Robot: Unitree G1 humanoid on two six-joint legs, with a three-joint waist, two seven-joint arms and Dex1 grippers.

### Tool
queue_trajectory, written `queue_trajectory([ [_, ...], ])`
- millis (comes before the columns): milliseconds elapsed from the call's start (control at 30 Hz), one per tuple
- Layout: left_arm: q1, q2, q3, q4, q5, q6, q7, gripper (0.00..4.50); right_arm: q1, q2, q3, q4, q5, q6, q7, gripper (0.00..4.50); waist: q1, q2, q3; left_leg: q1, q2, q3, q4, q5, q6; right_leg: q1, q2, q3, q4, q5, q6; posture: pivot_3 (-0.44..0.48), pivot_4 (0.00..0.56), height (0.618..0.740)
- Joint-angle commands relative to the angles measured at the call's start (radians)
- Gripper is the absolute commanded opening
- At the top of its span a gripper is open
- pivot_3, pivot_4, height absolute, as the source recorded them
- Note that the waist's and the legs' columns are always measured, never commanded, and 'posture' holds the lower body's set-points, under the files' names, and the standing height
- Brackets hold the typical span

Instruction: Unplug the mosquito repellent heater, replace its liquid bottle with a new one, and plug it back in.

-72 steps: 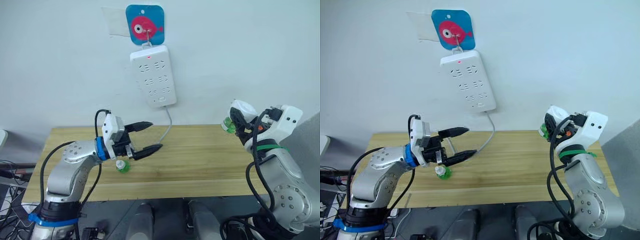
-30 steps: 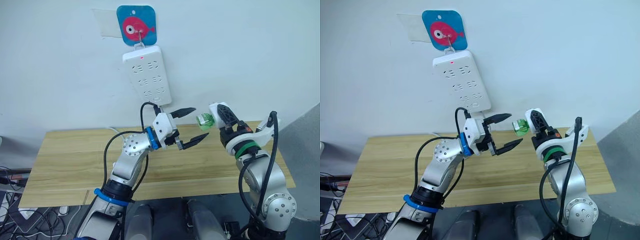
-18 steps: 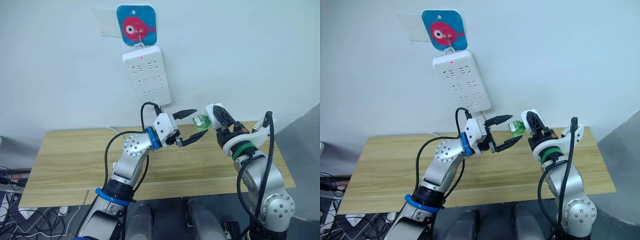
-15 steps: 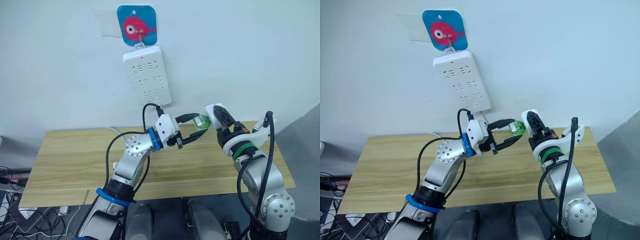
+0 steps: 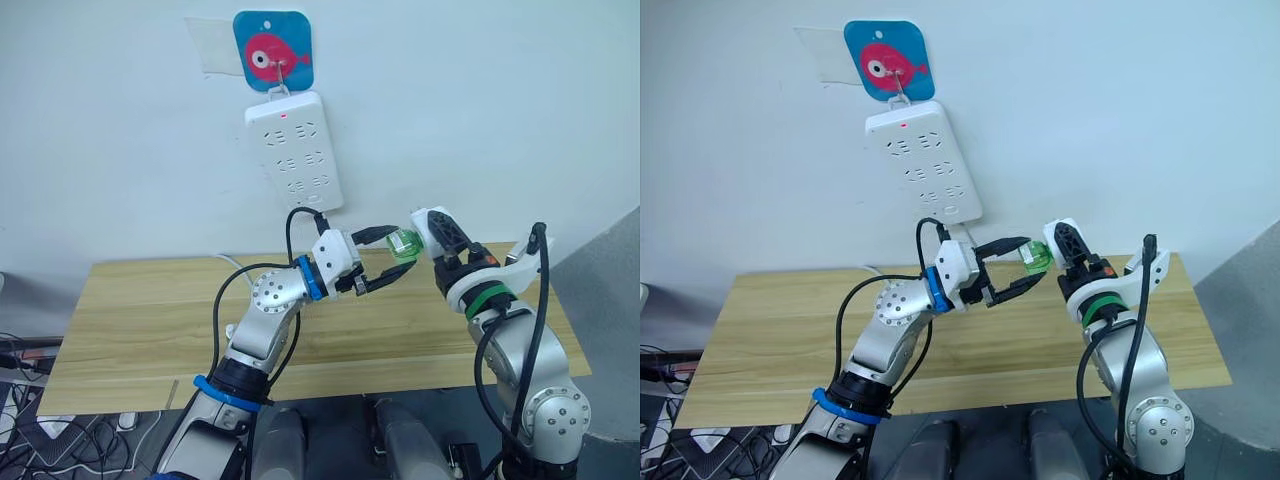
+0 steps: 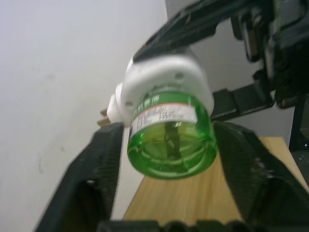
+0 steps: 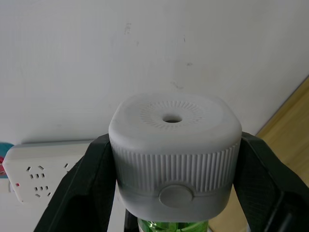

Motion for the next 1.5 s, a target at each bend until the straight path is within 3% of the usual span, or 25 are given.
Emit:
queue_trajectory([
  [33, -0.009, -0.011, -0.01, -0.018, 0.009, -0.014, 0.012, 4.42, -0.003, -0.008, 0.008, -0.051, 0.015, -0.011, 0.021, 2.93, 0.0, 0.0, 0.0, 0.0, 0.0, 0.0, 0.0, 0.0, 0.0, 0.0, 0.0, 0.0, 0.0, 0.0, 0.0, 0.107, 0.259, 0.74],
  [300, -0.01, -0.02, -0.003, -0.028, -0.005, -0.009, 0.011, 4.42, -0.001, -0.017, 0.011, -0.052, 0.016, -0.017, 0.021, 2.93, 0.001, 0.0, 0.0, 0.0, 0.0, 0.0, 0.0, 0.0, 0.0, 0.0, 0.0, 0.0, 0.0, 0.0, 0.0, 0.106, 0.255, 0.74],
  [533, 0.008, -0.018, -0.007, -0.041, -0.018, -0.002, -0.007, 2.3, 0.006, -0.011, 0.019, -0.052, 0.006, -0.021, 0.025, 2.93, 0.0, 0.0, 0.0, 0.0, 0.0, 0.0, 0.0, 0.0, 0.0, 0.0, 0.0, 0.0, 0.0, 0.0, 0.0, 0.08, 0.232, 0.74],
  [667, 0.057, -0.003, -0.006, -0.089, -0.028, 0.004, -0.017, 2.23, 0.037, 0.006, 0.053, -0.079, -0.021, -0.023, 0.026, 2.93, -0.003, 0.0, -0.005, 0.0, 0.001, 0.0, 0.0, 0.0, 0.0, 0.0, 0.0, 0.001, 0.0, 0.0, 0.0, 0.029, 0.176, 0.74],
  [933, 0.032, 0.001, -0.004, -0.06, -0.025, -0.002, -0.022, 2.23, 0.04, 0.0, 0.061, -0.075, -0.026, -0.025, 0.035, 2.93, -0.01, 0.0, -0.006, 0.0, 0.0, 0.001, 0.002, 0.0, 0.0, 0.001, 0.0, 0.001, 0.001, 0.0, 0.0, 0.042, 0.193, 0.74],
  [1067, 0.005, 0.0, 0.001, -0.028, -0.025, -0.017, -0.035, 2.23, 0.038, -0.016, 0.051, -0.074, -0.001, -0.028, 0.045, 4.22, -0.013, 0.0, -0.005, 0.0, 0.0, 0.001, 0.001, 0.0, 0.0, 0.001, 0.0, 0.001, 0.001, 0.001, -0.001, 0.071, 0.206, 0.74],
  [1100, -0.006, -0.001, 0.004, -0.014, -0.026, -0.022, -0.04, 2.23, 0.039, -0.03, 0.043, -0.075, 0.016, -0.025, 0.049, 4.48, -0.012, 0.0, -0.005, 0.0, 0.0, 0.001, 0.001, 0.0, 0.0, 0.001, 0.0, 0.001, 0.001, 0.001, -0.001, 0.081, 0.212, 0.74],
  [1200, -0.022, 0.006, 0.009, 0.009, -0.034, -0.041, -0.065, 2.23, 0.07, -0.119, 0.013, -0.104, 0.128, 0.005, 0.079, 4.48, -0.012, 0.0, -0.005, 0.0, 0.0, 0.001, 0.002, 0.0, 0.0, 0.001, 0.0, 0.0, 0.001, 0.001, -0.001, 0.077, 0.195, 0.74],
  [1333, -0.039, 0.025, 0.015, 0.044, -0.065, -0.083, -0.14, 2.23, 0.097, -0.341, -0.091, -0.099, 0.407, 0.072, 0.16, 4.48, -0.014, -0.001, -0.005, -0.001, -0.001, 0.002, 0.002, 0.0, 0.0, 0.001, -0.001, 0.0, 0.001, 0.003, -0.005, 0.078, 0.209, 0.74],
  [1500, -0.067, 0.056, 0.018, 0.099, -0.134, -0.183, -0.311, 2.23, 0.151, -0.533, -0.207, 0.037, 0.46, 0.252, 0.487, 4.48, -0.013, 0.0, -0.006, 0.001, -0.001, 0.002, 0.002, 0.0, 0.0, 0.004, 0.0, -0.001, 0.002, 0.001, -0.001, 0.093, 0.21, 0.74],
])
